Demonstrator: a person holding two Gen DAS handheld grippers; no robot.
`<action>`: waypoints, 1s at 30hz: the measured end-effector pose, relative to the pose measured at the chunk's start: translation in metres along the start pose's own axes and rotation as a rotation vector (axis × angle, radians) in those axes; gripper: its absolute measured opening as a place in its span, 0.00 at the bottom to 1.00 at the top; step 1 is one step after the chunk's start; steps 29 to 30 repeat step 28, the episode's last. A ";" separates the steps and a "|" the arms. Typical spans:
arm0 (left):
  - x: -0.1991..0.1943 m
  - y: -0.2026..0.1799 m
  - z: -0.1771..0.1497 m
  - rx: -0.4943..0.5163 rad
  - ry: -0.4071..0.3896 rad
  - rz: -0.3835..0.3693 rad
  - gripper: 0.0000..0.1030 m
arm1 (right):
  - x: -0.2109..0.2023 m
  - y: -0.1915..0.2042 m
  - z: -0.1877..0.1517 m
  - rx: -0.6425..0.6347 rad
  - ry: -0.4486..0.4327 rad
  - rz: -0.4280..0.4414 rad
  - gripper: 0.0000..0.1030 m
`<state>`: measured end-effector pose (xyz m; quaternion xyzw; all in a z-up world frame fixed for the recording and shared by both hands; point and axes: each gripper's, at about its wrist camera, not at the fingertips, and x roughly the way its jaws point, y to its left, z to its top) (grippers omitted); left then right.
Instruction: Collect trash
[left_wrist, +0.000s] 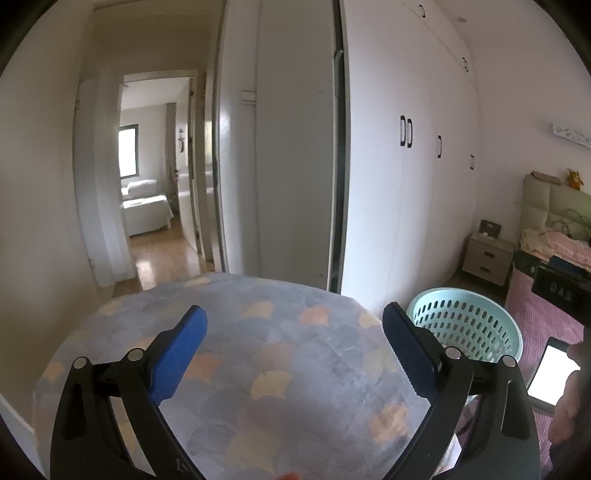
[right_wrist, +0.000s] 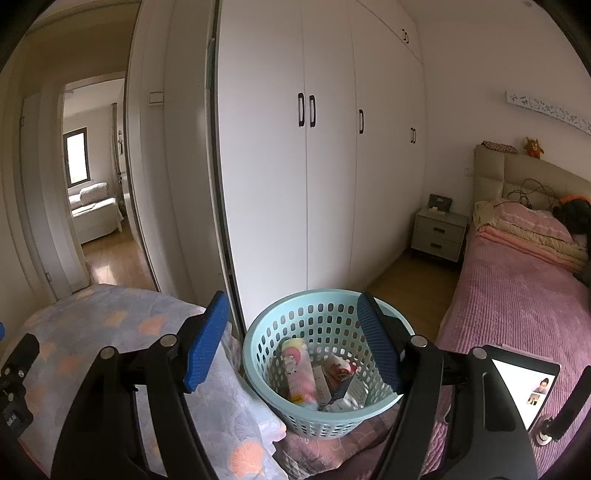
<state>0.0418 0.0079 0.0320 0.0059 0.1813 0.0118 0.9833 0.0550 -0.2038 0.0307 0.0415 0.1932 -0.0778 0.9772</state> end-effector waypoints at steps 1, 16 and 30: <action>0.001 0.001 0.000 -0.001 0.000 0.000 0.90 | 0.001 0.001 0.000 0.000 0.002 0.001 0.66; 0.015 0.002 0.005 0.028 0.010 0.040 0.90 | 0.023 0.011 -0.004 0.016 0.040 0.006 0.69; 0.024 0.018 -0.002 0.005 0.050 0.064 0.91 | 0.033 0.030 -0.005 -0.012 0.057 0.033 0.69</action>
